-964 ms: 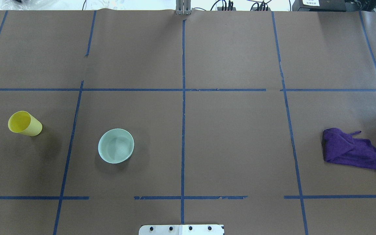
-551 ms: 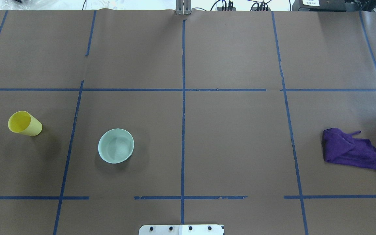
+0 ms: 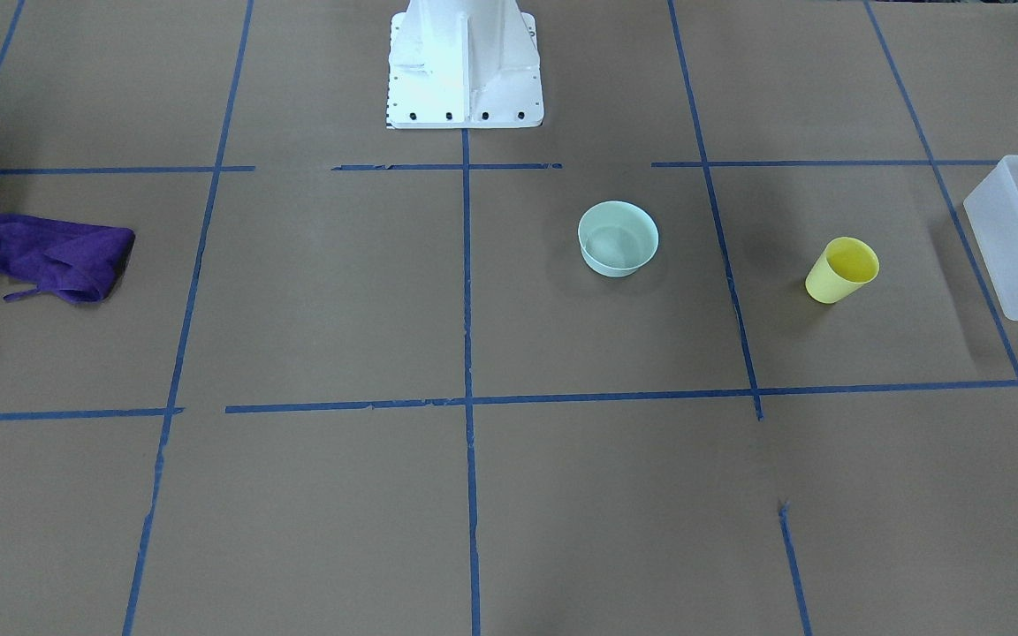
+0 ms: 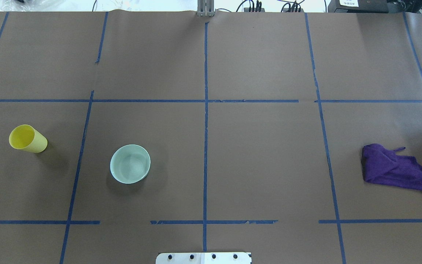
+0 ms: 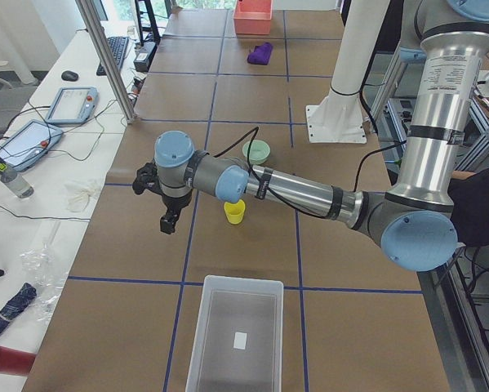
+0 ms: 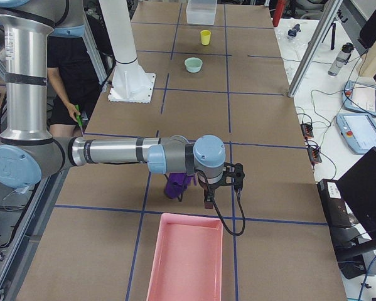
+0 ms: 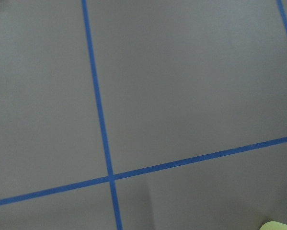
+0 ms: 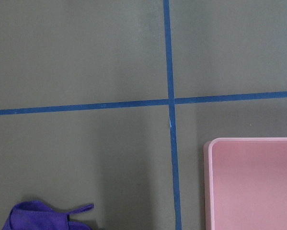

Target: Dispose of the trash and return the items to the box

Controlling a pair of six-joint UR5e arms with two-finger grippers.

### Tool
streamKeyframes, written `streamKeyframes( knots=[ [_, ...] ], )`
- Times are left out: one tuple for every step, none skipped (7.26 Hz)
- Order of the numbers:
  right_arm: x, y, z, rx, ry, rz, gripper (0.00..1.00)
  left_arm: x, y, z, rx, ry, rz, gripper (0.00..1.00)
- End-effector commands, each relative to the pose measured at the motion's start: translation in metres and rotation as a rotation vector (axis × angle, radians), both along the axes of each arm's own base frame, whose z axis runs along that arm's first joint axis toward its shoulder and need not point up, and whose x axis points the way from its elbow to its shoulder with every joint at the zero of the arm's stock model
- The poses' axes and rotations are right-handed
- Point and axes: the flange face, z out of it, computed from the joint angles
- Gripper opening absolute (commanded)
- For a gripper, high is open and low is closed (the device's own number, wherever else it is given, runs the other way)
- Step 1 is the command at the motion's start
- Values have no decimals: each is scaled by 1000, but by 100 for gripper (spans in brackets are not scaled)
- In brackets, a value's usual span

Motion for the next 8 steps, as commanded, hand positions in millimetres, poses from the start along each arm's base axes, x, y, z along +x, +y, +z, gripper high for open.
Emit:
streamKeyframes(
  knots=[
    [0,1,-9,14,-1,2,100,33,3,-13,26,9,53,100],
    [0,3,-9,13,-1,3,100,66,10,-10,-44,13,50,100],
    [0,3,-10,14,-1,3,100,96,26,-13,-105,33,1,100],
    [0,2,-10,14,0,3,100,124,62,-5,-136,54,-78,100],
    [0,1,-10,13,0,3,100,144,90,6,-163,116,-113,100],
    [0,2,-10,11,0,3,100,161,111,19,-181,123,-96,100],
    [0,1,-9,12,6,2,100,178,117,23,-193,104,-90,100],
    [0,0,-10,15,10,2,100,189,120,29,-210,89,-87,100]
  ],
)
